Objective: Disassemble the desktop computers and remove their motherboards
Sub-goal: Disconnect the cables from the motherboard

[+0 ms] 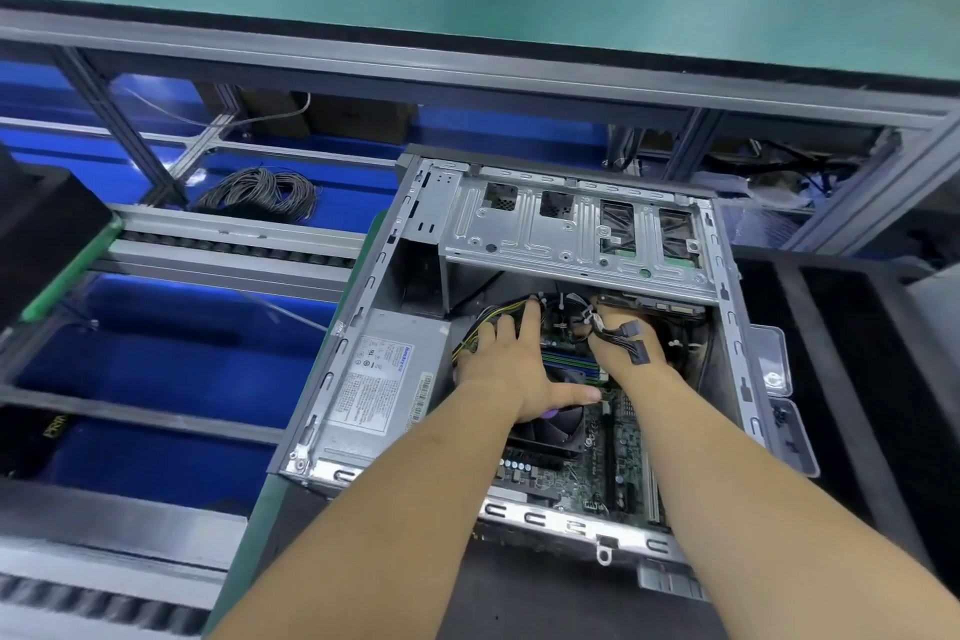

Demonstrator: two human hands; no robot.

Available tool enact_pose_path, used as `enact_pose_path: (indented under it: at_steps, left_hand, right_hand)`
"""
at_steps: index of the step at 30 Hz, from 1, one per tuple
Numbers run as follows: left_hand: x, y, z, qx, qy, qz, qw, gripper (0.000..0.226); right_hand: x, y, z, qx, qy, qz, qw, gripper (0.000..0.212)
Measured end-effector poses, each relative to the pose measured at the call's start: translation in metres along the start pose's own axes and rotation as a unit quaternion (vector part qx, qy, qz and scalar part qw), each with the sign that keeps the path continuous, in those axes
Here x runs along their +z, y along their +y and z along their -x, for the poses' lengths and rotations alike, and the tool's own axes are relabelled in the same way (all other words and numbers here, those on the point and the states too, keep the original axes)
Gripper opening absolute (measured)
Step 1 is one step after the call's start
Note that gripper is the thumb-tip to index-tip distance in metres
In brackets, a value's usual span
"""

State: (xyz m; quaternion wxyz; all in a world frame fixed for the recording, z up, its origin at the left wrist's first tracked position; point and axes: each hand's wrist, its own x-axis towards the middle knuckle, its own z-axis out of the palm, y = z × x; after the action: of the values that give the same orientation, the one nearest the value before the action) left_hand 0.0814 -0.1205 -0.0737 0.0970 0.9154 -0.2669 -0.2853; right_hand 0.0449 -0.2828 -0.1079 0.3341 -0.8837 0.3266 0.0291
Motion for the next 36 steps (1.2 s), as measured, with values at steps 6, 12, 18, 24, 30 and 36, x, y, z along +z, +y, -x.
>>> enact_pose_path:
  at_steps: [6, 12, 18, 24, 30, 36]
  left_hand:
    - [-0.001, 0.001, 0.001, -0.001, -0.004, -0.003, 1.000, 0.135]
    - [-0.003, 0.002, 0.003, 0.002, -0.003, -0.005, 1.000, 0.133]
    - [-0.003, 0.002, 0.003, 0.004, -0.003, 0.001, 1.000, 0.133]
    - [-0.002, 0.001, 0.002, 0.008, 0.003, 0.002, 1.000, 0.133]
    - [-0.002, 0.001, 0.001, 0.007, 0.003, 0.004, 1.000, 0.134]
    - [-0.002, 0.001, 0.001, 0.002, 0.002, 0.001, 1.000, 0.134]
  right_hand:
    - [-0.004, -0.003, 0.007, -0.052, -0.020, 0.049, 0.997, 0.016]
    - [-0.012, -0.005, 0.008, -0.044, -0.030, 0.122, 0.991, 0.035]
    - [-0.013, -0.009, 0.003, -0.046, -0.046, 0.166, 0.984, 0.028]
    - [-0.012, -0.011, 0.002, -0.043, -0.056, 0.147, 0.987, 0.025]
    - [-0.016, -0.017, 0.002, -0.011, -0.081, 0.144, 0.986, 0.041]
    - [-0.019, -0.013, 0.000, -0.019, -0.096, 0.154, 0.983, 0.029]
